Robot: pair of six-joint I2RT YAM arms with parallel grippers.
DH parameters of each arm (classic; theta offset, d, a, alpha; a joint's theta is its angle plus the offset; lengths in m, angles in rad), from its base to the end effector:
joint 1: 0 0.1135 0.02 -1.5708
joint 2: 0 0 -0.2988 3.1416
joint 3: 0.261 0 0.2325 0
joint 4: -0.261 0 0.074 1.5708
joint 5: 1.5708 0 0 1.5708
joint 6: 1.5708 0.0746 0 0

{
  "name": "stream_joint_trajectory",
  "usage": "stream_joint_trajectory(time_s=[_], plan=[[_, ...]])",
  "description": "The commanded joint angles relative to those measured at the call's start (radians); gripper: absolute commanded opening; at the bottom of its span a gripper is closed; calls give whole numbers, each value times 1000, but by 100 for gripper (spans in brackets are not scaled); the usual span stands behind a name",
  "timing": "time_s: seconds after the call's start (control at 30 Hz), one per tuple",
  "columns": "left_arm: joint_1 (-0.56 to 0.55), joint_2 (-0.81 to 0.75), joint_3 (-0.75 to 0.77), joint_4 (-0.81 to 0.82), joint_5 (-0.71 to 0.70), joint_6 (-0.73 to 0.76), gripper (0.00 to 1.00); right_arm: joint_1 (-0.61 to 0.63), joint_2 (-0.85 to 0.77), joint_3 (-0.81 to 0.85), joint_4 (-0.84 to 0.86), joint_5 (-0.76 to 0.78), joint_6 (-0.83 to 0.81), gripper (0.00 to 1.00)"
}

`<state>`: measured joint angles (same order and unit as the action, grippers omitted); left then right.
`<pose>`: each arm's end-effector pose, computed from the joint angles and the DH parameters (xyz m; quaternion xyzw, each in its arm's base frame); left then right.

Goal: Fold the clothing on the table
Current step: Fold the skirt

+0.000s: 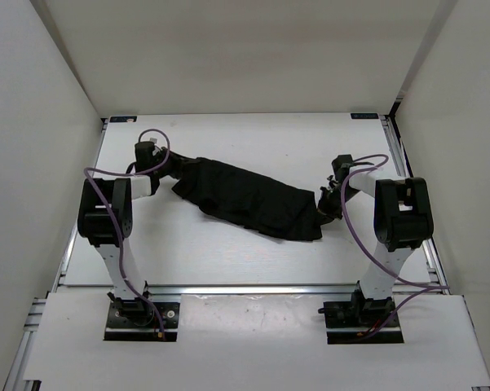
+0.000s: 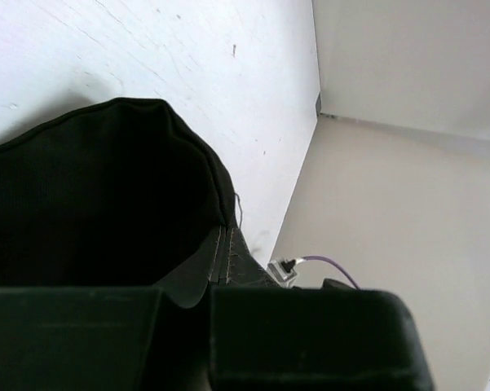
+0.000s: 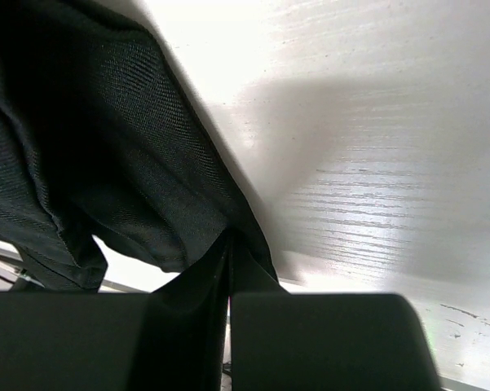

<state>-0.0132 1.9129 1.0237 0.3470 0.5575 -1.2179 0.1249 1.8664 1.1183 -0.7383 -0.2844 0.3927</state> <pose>0.4254 -0.0451 0.1875 -0.3627 0.7664 -0.4687 0.2478 0.3196 0.0612 0.1454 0.1261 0.9810 0.1476 0.0041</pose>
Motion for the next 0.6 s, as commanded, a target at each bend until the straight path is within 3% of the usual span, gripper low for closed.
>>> stream_joint_trajectory(time_s=[0.0,0.1,0.17,0.2,0.23,0.27,0.43,0.57], plan=[[10,14,30,99,-31,-46,0,4,68,-32,-39,148,-48,0],[10,40,50,162,-21,-83,1,4,71,-28,-42,148,-46,0],[13,61,97,88,-31,-46,12,-1,70,-29,-46,143,-45,0],[12,78,117,49,-33,-37,23,-1,65,-28,-50,143,-49,1],[39,83,140,46,-33,-23,41,-1,62,-29,-44,149,-48,0],[48,83,141,37,-34,-19,49,-2,60,-28,-46,143,-45,0],[108,5,133,-25,-30,40,51,2,-25,0,-78,148,-42,0],[147,-92,23,-34,34,69,50,24,-141,60,-87,122,-19,0]])
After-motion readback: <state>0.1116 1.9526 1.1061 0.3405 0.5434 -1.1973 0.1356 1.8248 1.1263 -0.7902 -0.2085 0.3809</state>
